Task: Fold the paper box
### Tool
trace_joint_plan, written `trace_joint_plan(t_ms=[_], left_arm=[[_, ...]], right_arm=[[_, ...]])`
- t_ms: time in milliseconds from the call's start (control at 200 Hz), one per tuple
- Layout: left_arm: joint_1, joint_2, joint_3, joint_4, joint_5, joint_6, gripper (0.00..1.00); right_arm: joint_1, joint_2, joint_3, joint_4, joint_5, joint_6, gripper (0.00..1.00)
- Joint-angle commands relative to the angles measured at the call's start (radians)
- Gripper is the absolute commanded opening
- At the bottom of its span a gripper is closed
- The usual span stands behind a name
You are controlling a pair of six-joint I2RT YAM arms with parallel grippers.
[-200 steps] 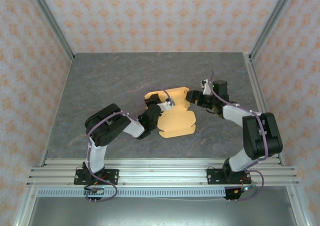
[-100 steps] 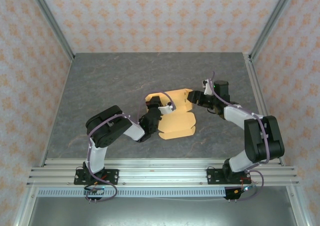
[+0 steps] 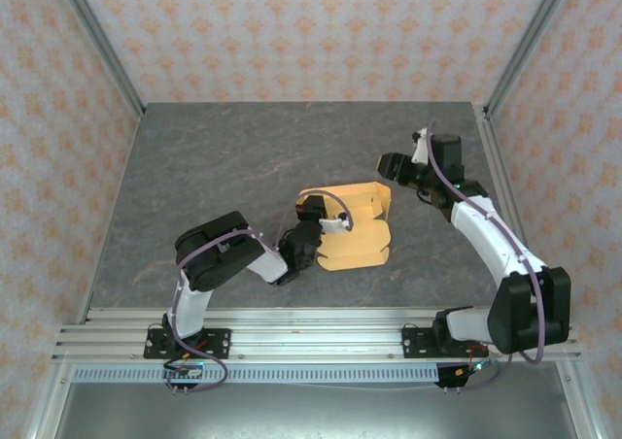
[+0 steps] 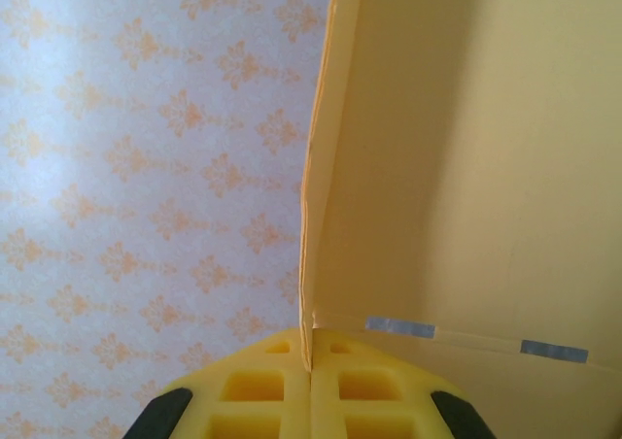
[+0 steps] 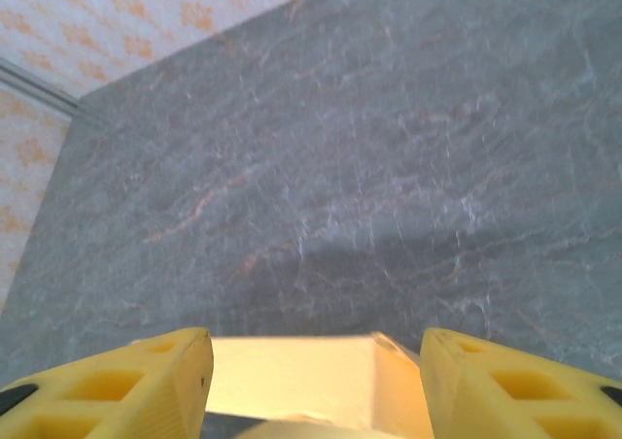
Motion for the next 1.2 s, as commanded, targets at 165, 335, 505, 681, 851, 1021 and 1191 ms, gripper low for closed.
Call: trace_joint_plan(t_ms=[165, 335, 505, 681, 851, 1021, 1191], left_arm=[[-0.045, 0.039, -0.003, 0.042, -0.045, 0.058, 0.00], [-0.057, 0.049, 0.003, 0.046, -0.056, 0.069, 0.00], [-0.056, 0.053, 0.007, 0.048, -0.059, 0.096, 0.00], [-0.044, 0.083, 0.041, 0.054, -0.059, 0.137, 0.00], [0.018, 0.102, 0.090, 0.057, -0.041, 0.162, 0.00], [0.071, 0.109, 0.130, 0.057, 0.007, 0.190, 0.00], [0.076, 0.112, 0.144, 0.056, 0.035, 0.210, 0.00]], right_arm=[[0.110, -0.007, 0.051, -0.212, 0.128, 0.032, 0.53], [0.111, -0.012, 0.025, -0.259, 0.278, 0.019, 0.56], [0.094, 0.004, 0.024, -0.237, 0.208, -0.015, 0.57], [0.087, 0.066, 0.092, -0.255, 0.246, -0.027, 0.56], [0.047, 0.130, 0.120, -0.228, 0.216, -0.005, 0.55], [-0.028, 0.183, 0.142, -0.181, 0.069, 0.017, 0.54], [-0.094, 0.238, 0.131, -0.098, -0.074, 0.059, 0.51]])
